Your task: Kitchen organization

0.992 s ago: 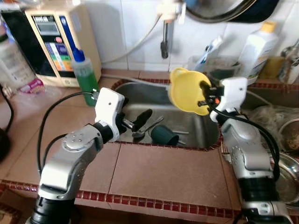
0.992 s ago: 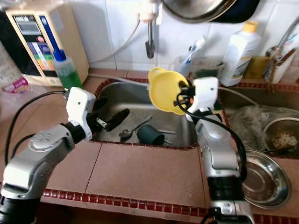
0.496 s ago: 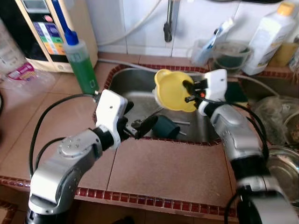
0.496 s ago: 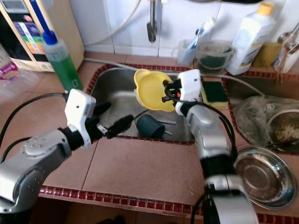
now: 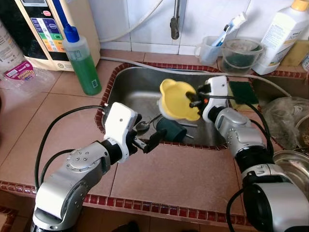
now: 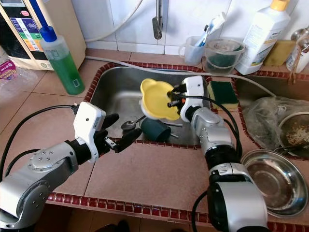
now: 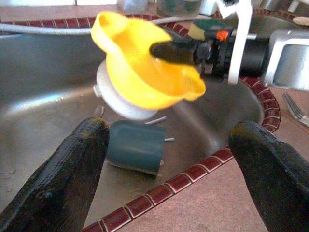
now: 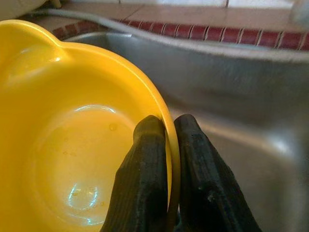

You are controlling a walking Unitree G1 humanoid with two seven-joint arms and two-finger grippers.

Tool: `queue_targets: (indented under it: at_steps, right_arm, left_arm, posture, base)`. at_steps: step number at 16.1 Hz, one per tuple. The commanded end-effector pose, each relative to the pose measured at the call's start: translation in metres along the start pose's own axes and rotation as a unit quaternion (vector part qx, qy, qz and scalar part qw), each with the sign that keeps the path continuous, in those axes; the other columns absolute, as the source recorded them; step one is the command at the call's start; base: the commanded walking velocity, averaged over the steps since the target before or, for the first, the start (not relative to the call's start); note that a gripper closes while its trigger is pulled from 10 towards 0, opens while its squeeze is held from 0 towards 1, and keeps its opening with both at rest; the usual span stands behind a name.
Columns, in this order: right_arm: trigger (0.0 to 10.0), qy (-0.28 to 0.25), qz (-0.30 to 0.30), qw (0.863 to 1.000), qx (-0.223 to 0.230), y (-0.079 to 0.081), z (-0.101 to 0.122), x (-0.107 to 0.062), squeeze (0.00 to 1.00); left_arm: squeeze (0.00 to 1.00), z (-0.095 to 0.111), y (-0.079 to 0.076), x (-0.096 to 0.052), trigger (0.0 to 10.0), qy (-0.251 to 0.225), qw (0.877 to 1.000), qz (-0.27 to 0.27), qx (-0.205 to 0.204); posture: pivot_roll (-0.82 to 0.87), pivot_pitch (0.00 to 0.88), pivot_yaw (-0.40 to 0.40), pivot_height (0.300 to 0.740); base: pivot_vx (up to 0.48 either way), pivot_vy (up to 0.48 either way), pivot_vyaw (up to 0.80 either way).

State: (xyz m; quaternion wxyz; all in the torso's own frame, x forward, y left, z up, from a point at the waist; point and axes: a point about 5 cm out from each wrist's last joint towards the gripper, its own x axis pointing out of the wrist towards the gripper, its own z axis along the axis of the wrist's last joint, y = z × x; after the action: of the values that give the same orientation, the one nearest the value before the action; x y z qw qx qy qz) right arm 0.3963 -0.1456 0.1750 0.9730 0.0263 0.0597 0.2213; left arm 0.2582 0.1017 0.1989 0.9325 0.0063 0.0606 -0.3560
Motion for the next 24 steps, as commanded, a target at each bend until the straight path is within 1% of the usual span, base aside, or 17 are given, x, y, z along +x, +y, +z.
queue_targets:
  at_steps: [1,2,5,7,9,11,12,13,17,18,19,20,21,23,24]
  right_arm:
    - [10.0,0.012,0.010,1.000,0.003,0.002,0.001,0.003,0.00]
    - [10.0,0.032,0.014,0.999,0.004,0.003,-0.004,0.003,0.00]
    - [10.0,0.047,0.022,0.999,-0.002,0.003,-0.006,0.004,0.00]
    - [10.0,0.063,0.026,0.998,-0.015,0.003,-0.009,0.004,0.00]
    - [10.0,0.087,0.033,0.995,-0.026,0.002,-0.017,0.002,0.00]
    - [10.0,0.092,0.031,0.995,-0.025,0.001,-0.020,0.002,0.00]
    - [10.0,0.091,0.031,0.995,-0.019,0.001,-0.021,0.001,0.32]
    - [10.0,0.088,0.029,0.996,-0.013,0.000,-0.020,0.001,1.00]
    - [10.0,0.071,0.013,0.997,-0.003,-0.003,-0.012,0.003,1.00]
    - [10.0,0.063,0.016,0.998,-0.010,-0.002,-0.009,0.004,1.00]
    - [10.0,0.056,0.015,0.998,-0.006,-0.002,-0.006,0.005,1.00]
    - [10.0,0.046,0.005,0.999,-0.007,-0.003,-0.003,0.005,1.00]
    - [10.0,0.030,0.008,1.000,-0.003,-0.003,0.002,0.006,1.00]
    - [10.0,-0.006,0.021,1.000,0.019,0.000,0.015,0.008,1.00]
    - [10.0,-0.031,0.016,0.999,0.023,-0.001,0.024,0.008,1.00]
  left_arm:
    - [0.00,0.002,-0.002,-0.001,10.0,-0.001,1.000,0.003,0.006]
    - [0.00,0.003,-0.001,-0.001,10.0,-0.003,1.000,0.003,0.007]
    - [0.00,0.007,-0.001,0.001,10.0,-0.010,1.000,0.003,0.007]
    - [0.00,0.008,-0.002,0.002,10.0,-0.013,1.000,0.001,0.005]
    - [0.00,0.009,-0.002,0.003,10.0,-0.017,1.000,0.002,0.005]
    - [0.00,0.010,-0.002,0.004,10.0,-0.018,1.000,0.003,0.004]
    - [0.00,0.010,-0.002,0.004,10.0,-0.018,1.000,0.005,0.003]
    - [0.00,0.010,-0.002,0.003,10.0,-0.018,1.000,0.006,0.002]
    - [0.00,0.011,-0.001,0.004,10.0,-0.020,1.000,0.008,0.001]
    - [0.00,0.012,0.000,0.004,10.0,-0.022,1.000,0.010,0.000]
    - [0.00,0.012,0.001,0.004,10.0,-0.023,1.000,0.012,0.001]
    - [0.00,0.012,0.002,0.004,10.0,-0.025,1.000,0.015,0.001]
    - [0.00,0.013,0.003,0.004,10.0,-0.028,0.999,0.017,-0.001]
    - [0.00,0.015,0.005,0.004,10.0,-0.034,0.999,0.025,0.003]
    - [0.00,0.016,0.008,0.005,10.0,-0.040,0.999,0.034,0.006]
  posture:
    - [-0.10,0.191,0.010,0.740]
    - [-0.10,0.187,0.008,0.740]
    - [-0.10,0.181,0.010,0.740]
    - [-0.10,0.181,0.009,0.740]
    - [-0.10,0.185,0.007,0.740]
    - [-0.10,0.188,0.007,0.740]
    - [-0.10,0.190,0.005,0.740]
    - [-0.10,0.192,0.005,0.740]
    - [-0.10,0.193,0.005,0.740]
    - [-0.10,0.192,0.003,0.740]
    - [-0.10,0.189,0.003,0.740]
    - [-0.10,0.185,0.000,0.740]
    - [-0.10,0.181,-0.001,0.740]
    - [-0.09,0.168,-0.006,0.740]
    - [-0.09,0.154,-0.008,0.740]
  base:
    - [0.000,0.000,0.00]
    - [0.000,0.000,0.00]
    - [0.000,0.000,0.00]
    - [0.000,0.000,0.00]
    - [0.000,0.000,0.00]
    - [0.000,0.000,0.00]
    - [0.000,0.000,0.00]
    - [0.000,0.000,0.00]
    - [0.000,0.000,0.00]
    - [0.000,0.000,0.00]
    - [0.000,0.000,0.00]
    - [0.000,0.000,0.00]
    - [0.000,0.000,0.00]
    - [0.000,0.000,0.00]
    - [0.000,0.000,0.00]
